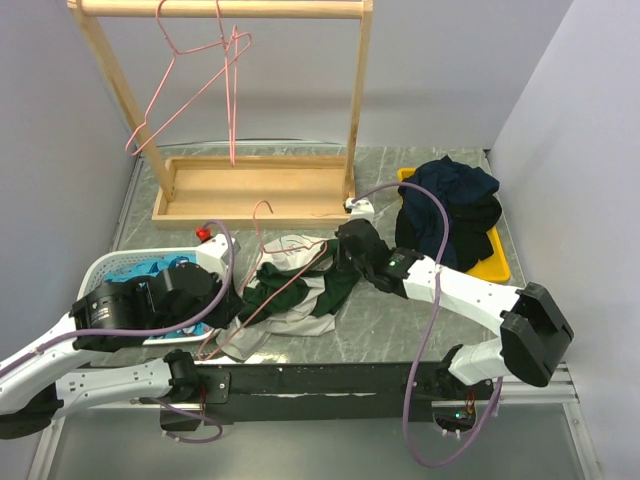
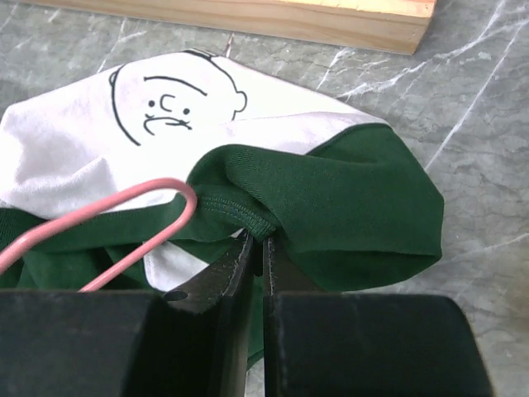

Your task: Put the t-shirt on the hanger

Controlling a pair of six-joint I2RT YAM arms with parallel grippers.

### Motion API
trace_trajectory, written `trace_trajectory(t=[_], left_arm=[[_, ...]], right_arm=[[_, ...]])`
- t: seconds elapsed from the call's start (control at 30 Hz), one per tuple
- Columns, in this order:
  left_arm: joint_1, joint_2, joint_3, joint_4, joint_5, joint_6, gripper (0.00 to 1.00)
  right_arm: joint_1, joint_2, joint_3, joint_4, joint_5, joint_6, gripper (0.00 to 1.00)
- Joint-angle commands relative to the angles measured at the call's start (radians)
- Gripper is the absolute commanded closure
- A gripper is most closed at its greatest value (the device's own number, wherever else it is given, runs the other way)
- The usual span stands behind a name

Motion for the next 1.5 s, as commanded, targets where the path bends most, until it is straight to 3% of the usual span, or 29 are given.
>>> trace_trajectory(t=[0.0, 0.63, 0.8, 1.07, 1.2, 1.4, 1.47], left_arm=[[-0.005, 0.014, 0.036, -0.021, 0.011, 0.012, 0.99], [-0.007, 0.092, 0.040, 0.043, 0.062, 0.059, 0.99], [-0.010, 0.103, 0.034, 0.060, -0.003, 0.058, 0.99], [-0.031, 0.175, -0.021, 0.245, -0.033, 0.150, 0.99], [-0.066, 0.190, -0.050, 0.362, -0.090, 0.179, 0.99], [-0.114, 0.156, -0.119, 0.515, -0.243, 0.127, 0.99], [-0.116, 0.138, -0.154, 0.570, -0.254, 0.119, 0.99]], right_arm=[[-0.022, 0.018, 0.072, -0.084, -0.026, 0.000, 0.92], [-0.082, 0.030, 0.150, -0.161, -0.112, -0.008, 0.98], [-0.084, 0.018, 0.156, -0.164, -0.169, -0.023, 1.00], [-0.082, -0.051, 0.302, -0.266, -0.292, -0.083, 1.00], [-0.082, -0.075, 0.409, -0.306, -0.442, -0.089, 1.00], [-0.078, -0.086, 0.526, -0.351, -0.517, -0.089, 1.00], [-0.074, -0.086, 0.540, -0.340, -0.604, -0.084, 1.00]])
